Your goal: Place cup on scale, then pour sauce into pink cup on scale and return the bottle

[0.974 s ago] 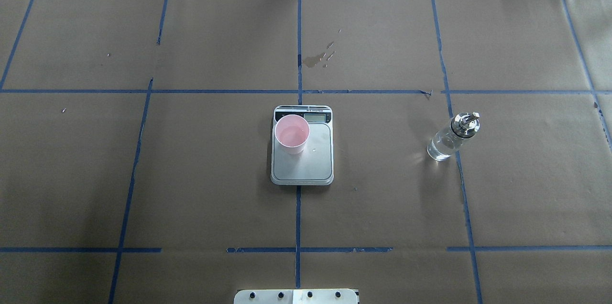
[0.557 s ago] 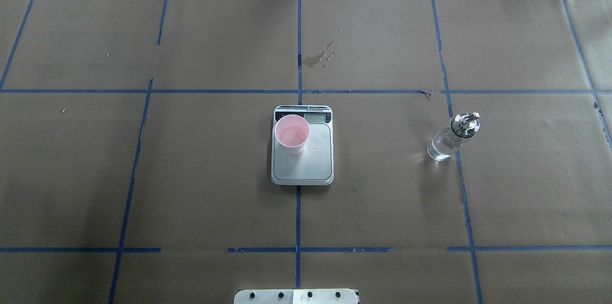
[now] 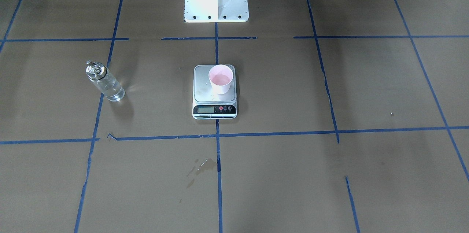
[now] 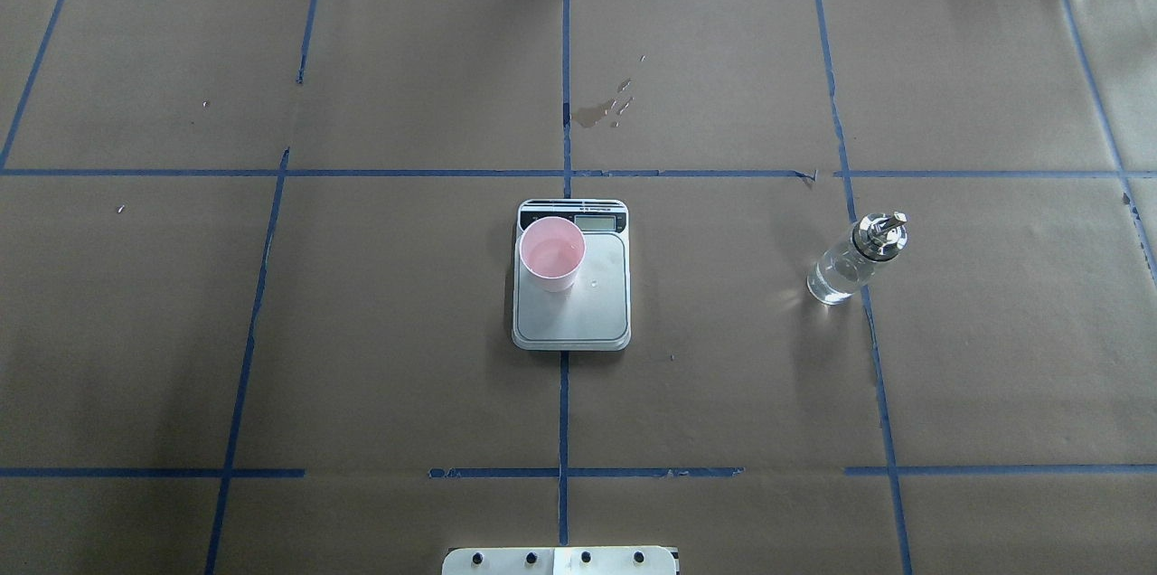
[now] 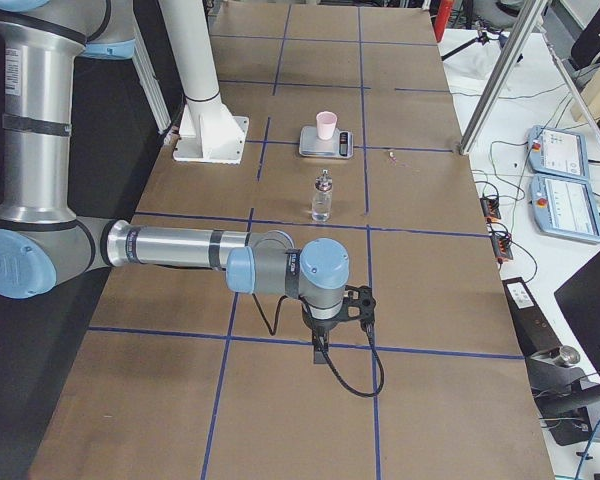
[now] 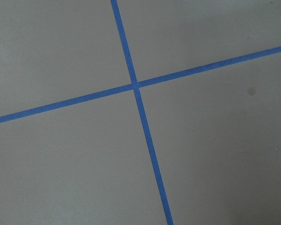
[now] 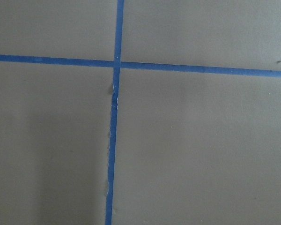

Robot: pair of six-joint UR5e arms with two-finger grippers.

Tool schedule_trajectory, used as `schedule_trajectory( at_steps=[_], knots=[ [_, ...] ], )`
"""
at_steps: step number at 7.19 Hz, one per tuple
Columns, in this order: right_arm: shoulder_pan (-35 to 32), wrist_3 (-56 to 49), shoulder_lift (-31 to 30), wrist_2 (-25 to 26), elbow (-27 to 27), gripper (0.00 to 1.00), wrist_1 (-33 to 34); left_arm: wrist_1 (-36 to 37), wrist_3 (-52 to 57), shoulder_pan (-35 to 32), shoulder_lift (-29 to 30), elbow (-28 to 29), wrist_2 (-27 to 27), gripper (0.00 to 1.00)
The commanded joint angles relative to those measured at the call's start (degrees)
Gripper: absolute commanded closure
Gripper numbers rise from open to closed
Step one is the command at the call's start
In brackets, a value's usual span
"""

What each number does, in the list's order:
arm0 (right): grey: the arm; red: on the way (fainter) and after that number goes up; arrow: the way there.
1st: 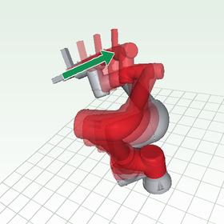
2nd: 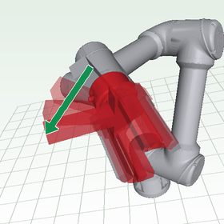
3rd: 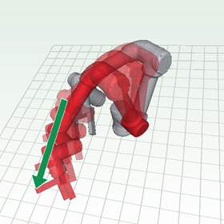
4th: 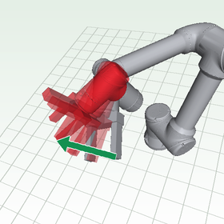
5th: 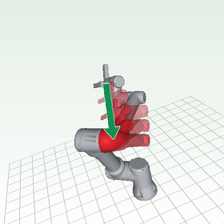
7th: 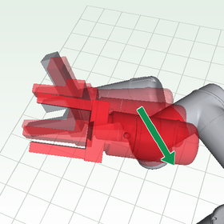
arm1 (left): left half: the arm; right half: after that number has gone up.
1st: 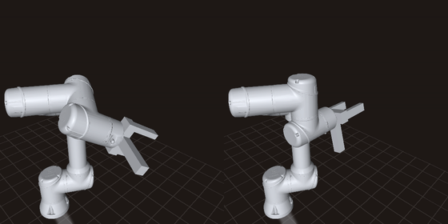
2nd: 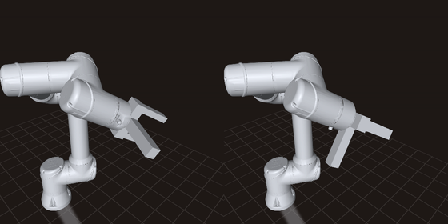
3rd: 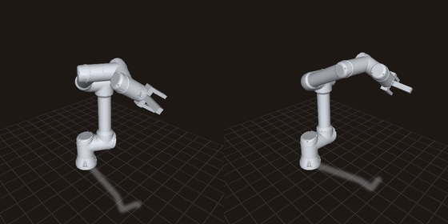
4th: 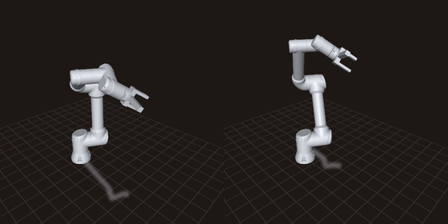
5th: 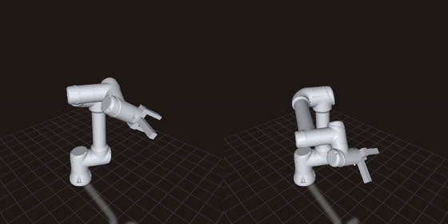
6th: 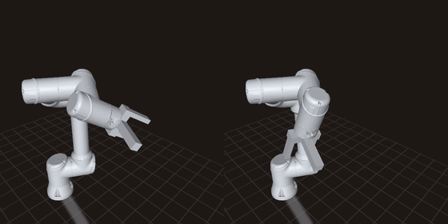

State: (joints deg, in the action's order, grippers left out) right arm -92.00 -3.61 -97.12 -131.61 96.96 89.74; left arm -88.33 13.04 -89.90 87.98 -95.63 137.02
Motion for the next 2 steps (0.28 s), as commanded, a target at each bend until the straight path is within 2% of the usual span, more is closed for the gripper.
schedule_trajectory(
  at_steps=[1,2],
  knots=[
    [-0.02,0.00,0.00,0.04,-0.02,0.00,0.00,0.00,0.05,0.08,0.08,0.00,0.00,0.00],
    [0.06,0.00,0.00,0.04,-0.02,0.00,0.00,0.00,0.06,0.08,0.09,0.00,0.00,0.00]
  ],
)
